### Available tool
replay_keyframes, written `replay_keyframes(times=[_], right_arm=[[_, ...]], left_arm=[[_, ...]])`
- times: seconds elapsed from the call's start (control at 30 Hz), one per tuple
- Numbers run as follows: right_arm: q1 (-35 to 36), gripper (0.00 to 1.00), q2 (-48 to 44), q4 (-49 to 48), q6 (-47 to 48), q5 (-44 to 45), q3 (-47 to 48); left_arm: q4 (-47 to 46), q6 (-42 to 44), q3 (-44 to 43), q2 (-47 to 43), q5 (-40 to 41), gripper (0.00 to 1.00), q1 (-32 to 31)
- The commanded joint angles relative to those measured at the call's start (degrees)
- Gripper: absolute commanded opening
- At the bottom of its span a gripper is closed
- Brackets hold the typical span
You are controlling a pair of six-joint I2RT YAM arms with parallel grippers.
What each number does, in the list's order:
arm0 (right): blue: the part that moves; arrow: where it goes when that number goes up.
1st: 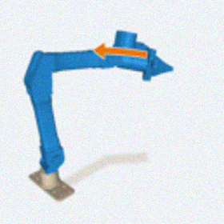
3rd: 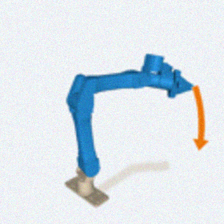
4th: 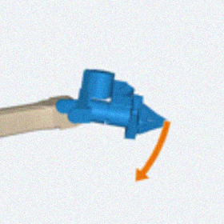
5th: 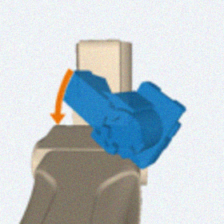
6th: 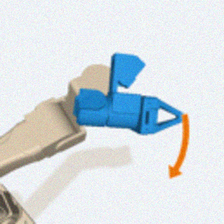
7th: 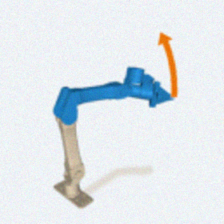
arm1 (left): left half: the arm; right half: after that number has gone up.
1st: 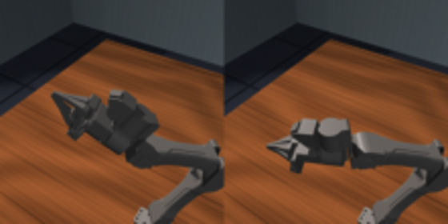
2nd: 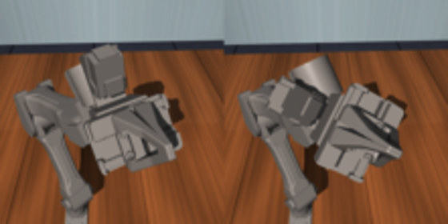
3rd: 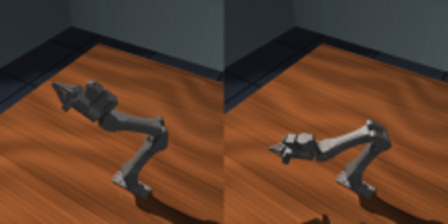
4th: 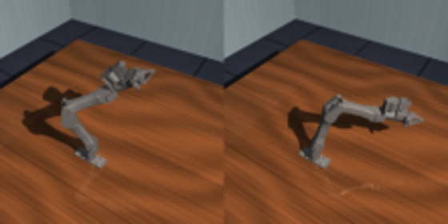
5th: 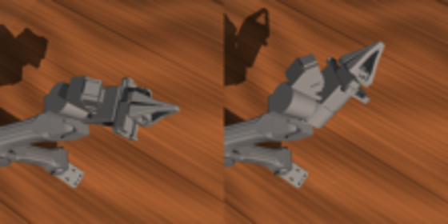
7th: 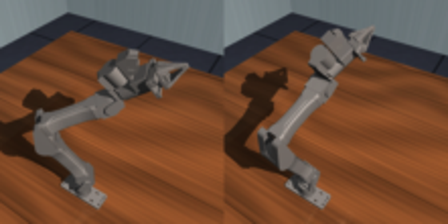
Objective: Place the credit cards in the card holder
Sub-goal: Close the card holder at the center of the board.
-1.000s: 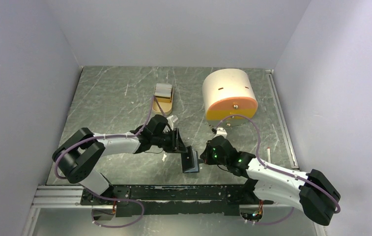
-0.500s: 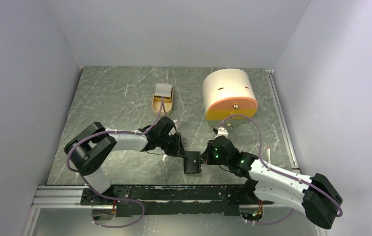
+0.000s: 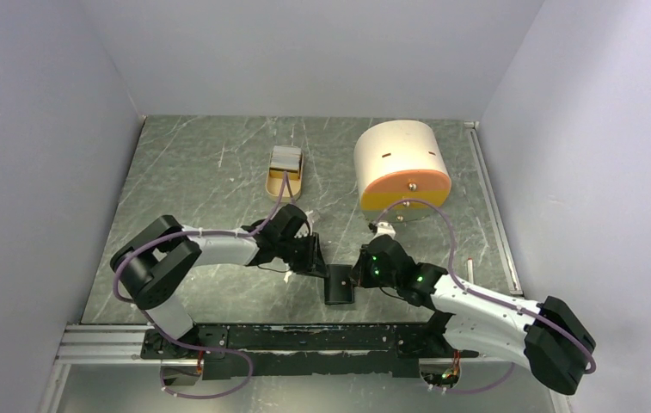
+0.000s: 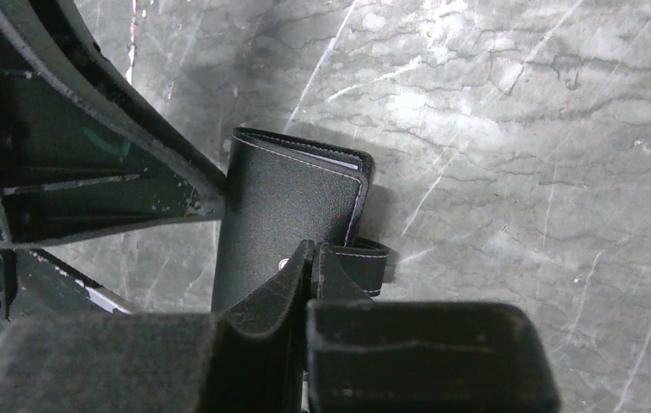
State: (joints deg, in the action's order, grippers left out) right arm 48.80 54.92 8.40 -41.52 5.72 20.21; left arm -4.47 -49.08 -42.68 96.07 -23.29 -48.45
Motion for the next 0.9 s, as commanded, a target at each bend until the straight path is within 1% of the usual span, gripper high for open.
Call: replay_keyframes(times=[0.0,0.13,0.23,0.47,0.87], right_arm=[[-0.37,0.00,0.47,-0.93,-0.05,-0.85,2.03],[-0.28,0.00,0.87,-1.06,-0.21,-1.14,1.86],[-0.28,0.00,1.18,-1.62,-0.57,-1.46,1.33],[0.35,0.00,2.01,-2.52,-1.21,-1.97,1.38],[1.38,0.00,4.43,-3.01,-1.89,-1.57,1.97]], left_arm=[[-2.69,-2.07,0.39,-2.97,-3.85,0.29,-1.08],[-7.18,-4.59,2.18,-2.44,-7.48,0.29,-1.38],[-9.65,-5.48,2.73,-0.78,-8.23,0.29,-1.77],[-9.71,-4.85,1.57,3.58,-8.01,0.29,-2.16],[-7.92,-3.74,1.12,5.26,-5.90,0.28,-2.18]])
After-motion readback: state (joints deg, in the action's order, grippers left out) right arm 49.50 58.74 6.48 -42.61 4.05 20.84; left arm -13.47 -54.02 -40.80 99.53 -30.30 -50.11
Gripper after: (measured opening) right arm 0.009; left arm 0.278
